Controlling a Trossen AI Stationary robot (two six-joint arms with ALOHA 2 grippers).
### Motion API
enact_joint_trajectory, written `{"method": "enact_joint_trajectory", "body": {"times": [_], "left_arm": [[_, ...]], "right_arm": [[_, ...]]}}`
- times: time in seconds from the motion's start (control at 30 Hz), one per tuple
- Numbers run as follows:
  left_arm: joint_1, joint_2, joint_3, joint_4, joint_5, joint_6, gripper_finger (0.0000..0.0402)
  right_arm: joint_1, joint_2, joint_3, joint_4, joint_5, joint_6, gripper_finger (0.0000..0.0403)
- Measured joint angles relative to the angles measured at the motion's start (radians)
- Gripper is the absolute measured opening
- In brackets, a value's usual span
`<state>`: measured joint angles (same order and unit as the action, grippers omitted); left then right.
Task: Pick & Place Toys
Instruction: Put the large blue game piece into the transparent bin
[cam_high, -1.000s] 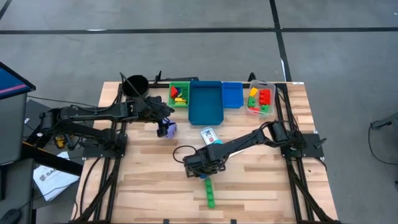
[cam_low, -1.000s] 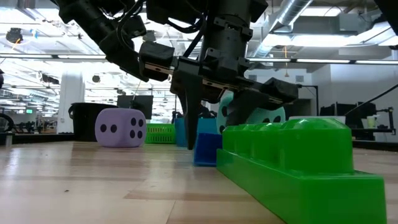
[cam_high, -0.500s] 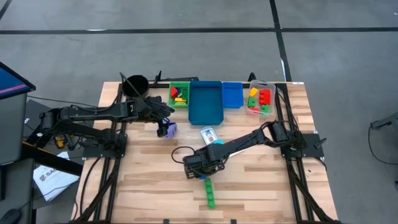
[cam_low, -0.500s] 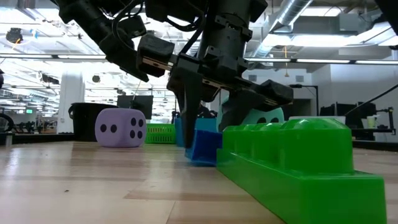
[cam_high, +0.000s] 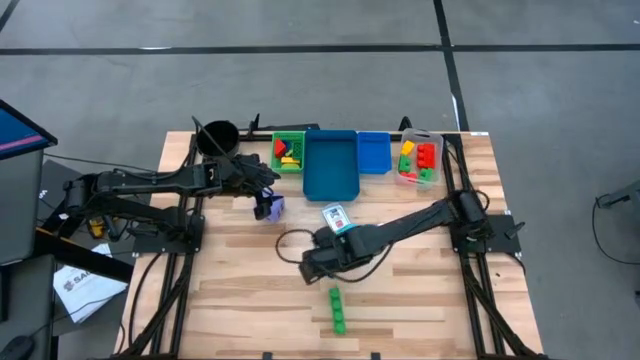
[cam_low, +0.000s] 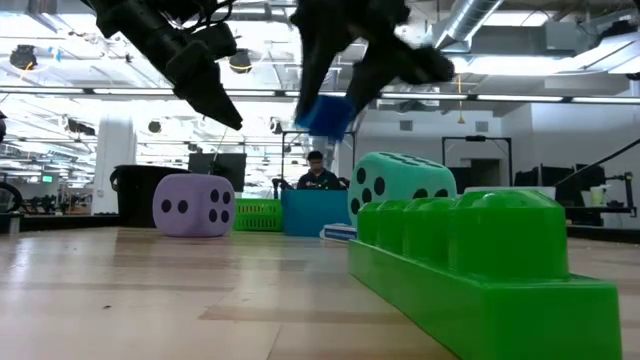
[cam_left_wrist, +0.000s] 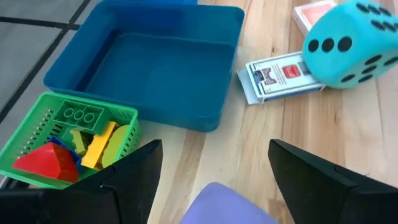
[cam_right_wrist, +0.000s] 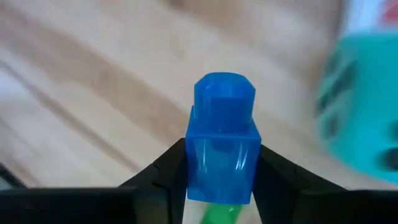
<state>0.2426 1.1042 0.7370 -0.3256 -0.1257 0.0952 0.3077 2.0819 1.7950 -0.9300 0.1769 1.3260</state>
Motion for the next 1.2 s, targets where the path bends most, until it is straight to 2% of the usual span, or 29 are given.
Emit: {"method": "enact_joint_trajectory", "body": {"times": [0.13, 0.33, 0.5, 0.63, 0.77, 0.83, 1.1, 1.2], "left_arm": [[0.0, 0.003, 0.001, 0.018, 0.0, -0.074, 0.0285], [0.0, 0.02, 0.0, 0.063, 0.001, -0.213, 0.0285], [-0.001, 0.039, 0.001, 0.146, 0.004, -0.284, 0.0285], [-0.002, 0.042, 0.0, 0.185, 0.008, -0.383, 0.0285], [-0.002, 0.042, 0.0, 0.222, 0.009, -0.499, 0.0285], [-0.002, 0.042, 0.0, 0.248, 0.008, -0.524, 0.0285], [-0.002, 0.042, 0.0, 0.329, -0.006, -0.528, 0.0285], [-0.002, 0.042, 0.0, 0.351, -0.018, -0.572, 0.0285]], "right_arm": [[-0.001, -0.079, 0.0, -0.17, 0.125, 0.004, 0.0139], [-0.016, -0.187, 0.001, -0.388, 0.238, -0.03, 0.0133], [-0.034, -0.269, -0.002, -0.571, 0.35, -0.092, 0.0136], [-0.056, -0.359, -0.021, -0.643, 0.464, -0.177, 0.0147], [-0.085, -0.516, -0.136, -0.598, 0.552, -0.236, 0.0142], [-0.1, -0.615, -0.228, -0.506, 0.576, -0.279, 0.0139], [-0.146, -1.06, -0.709, -0.173, 0.546, -0.341, 0.0153], [-0.195, -1.197, -0.859, -0.137, 0.528, -0.341, 0.0146]]}}
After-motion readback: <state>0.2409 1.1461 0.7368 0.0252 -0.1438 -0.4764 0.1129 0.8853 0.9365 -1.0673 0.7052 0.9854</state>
